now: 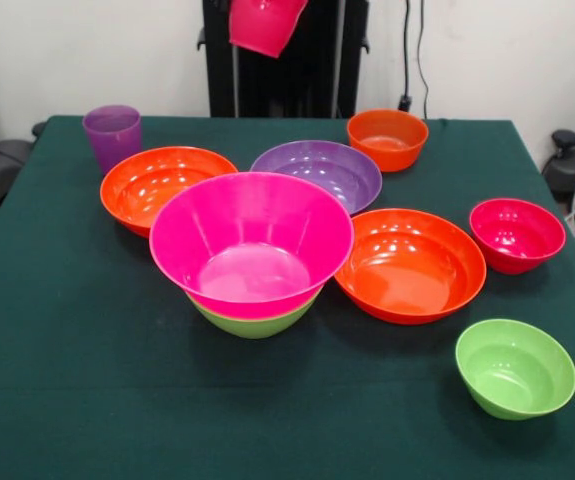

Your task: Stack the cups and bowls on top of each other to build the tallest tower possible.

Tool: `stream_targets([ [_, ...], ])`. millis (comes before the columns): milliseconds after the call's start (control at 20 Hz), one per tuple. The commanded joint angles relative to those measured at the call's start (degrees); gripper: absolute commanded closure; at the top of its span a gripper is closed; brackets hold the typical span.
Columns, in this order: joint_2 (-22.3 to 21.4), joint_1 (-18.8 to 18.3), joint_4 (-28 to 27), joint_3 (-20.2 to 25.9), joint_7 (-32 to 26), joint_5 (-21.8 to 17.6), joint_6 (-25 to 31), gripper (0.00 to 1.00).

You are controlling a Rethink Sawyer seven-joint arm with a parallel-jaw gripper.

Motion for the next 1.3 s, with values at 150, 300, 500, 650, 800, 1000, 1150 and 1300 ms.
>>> stream_targets([
  [150,3.85,-4.19,7.26,13.42,-17.71,-2.15,0.83,1.00],
  [300,5.21,-4.23,7.43,13.73,-15.55,-3.97,1.50,1.00],
  [500,5.77,-5.39,9.30,14.92,-14.45,-6.96,-1.73,1.00],
  [650,7.38,-5.90,10.06,15.84,-13.41,-8.90,-3.19,1.00],
  [800,8.44,-5.76,9.52,15.75,-11.53,-11.63,-4.14,1.00],
  [1000,8.74,-7.12,6.44,16.45,-11.73,-13.27,-2.47,1.00],
  [1150,10.79,-7.16,2.64,16.50,-12.79,-16.09,1.04,1.00],
  [1300,11.84,-7.66,-0.45,18.12,-14.89,-16.88,3.76,1.00],
])
